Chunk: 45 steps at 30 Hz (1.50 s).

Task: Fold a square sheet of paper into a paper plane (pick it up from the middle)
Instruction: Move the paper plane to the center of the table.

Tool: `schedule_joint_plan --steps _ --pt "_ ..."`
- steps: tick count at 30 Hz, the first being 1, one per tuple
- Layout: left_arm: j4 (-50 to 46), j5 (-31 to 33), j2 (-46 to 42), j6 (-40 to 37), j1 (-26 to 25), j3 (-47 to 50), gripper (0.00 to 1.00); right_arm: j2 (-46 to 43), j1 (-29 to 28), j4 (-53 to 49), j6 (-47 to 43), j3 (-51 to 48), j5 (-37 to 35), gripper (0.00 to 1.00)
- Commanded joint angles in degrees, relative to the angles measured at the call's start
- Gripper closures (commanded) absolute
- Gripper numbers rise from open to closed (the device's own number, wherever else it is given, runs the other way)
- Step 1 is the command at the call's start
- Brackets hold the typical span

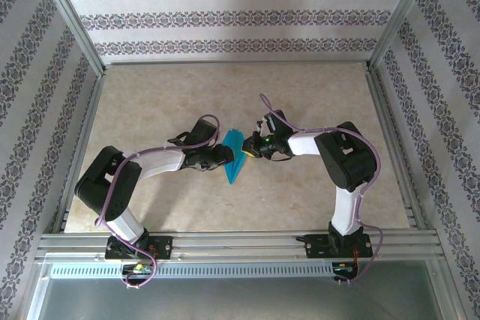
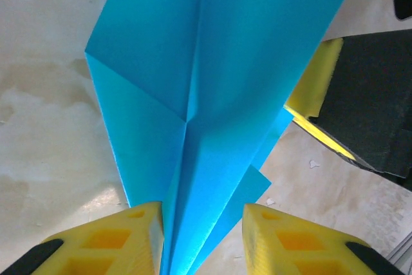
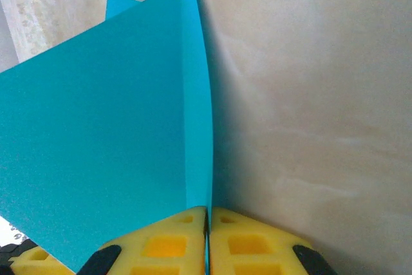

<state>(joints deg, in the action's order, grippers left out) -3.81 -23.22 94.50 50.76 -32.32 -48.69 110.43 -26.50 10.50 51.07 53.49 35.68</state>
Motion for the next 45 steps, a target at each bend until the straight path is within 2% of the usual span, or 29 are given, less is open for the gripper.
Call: schedule_joint_plan --steps 1,6,13,26,31,37,45 --pt "2.0 -2.0 1.4 -0.6 -1.0 -1.4 0.63 0.9 -0.2 -0.8 -0.8 0.9 1.2 0.89" --pt "0.3 -2.1 3.1 -2.8 -2.3 -3.2 0.59 1.0 -0.2 -0.8 -0.9 0.9 1.4 0.89" --pt "-9.7 3.8 6.0 -7.7 -4.7 -8.8 0.55 1.1 -0.2 -0.7 -0.8 0.8 1.3 0.89" --pt "-20.8 10.9 10.6 -11.7 -7.2 -16.3 0.55 1.2 -0.3 -0.8 -0.7 0.8 1.3 0.89" --pt "-22.2 12.4 10.8 -11.9 -7.5 -17.3 0.59 1.2 -0.2 -0.7 -0.7 0.8 1.4 0.89" --pt "-23.3 14.2 10.9 -11.4 -7.5 -17.9 0.69 1.2 -0.2 -0.7 -0.8 0.7 1.3 0.89" --pt "-24.4 13.0 12.7 -10.7 -7.5 -19.1 0.76 0.8 -0.2 -0.8 -0.6 1.0 1.5 0.87"
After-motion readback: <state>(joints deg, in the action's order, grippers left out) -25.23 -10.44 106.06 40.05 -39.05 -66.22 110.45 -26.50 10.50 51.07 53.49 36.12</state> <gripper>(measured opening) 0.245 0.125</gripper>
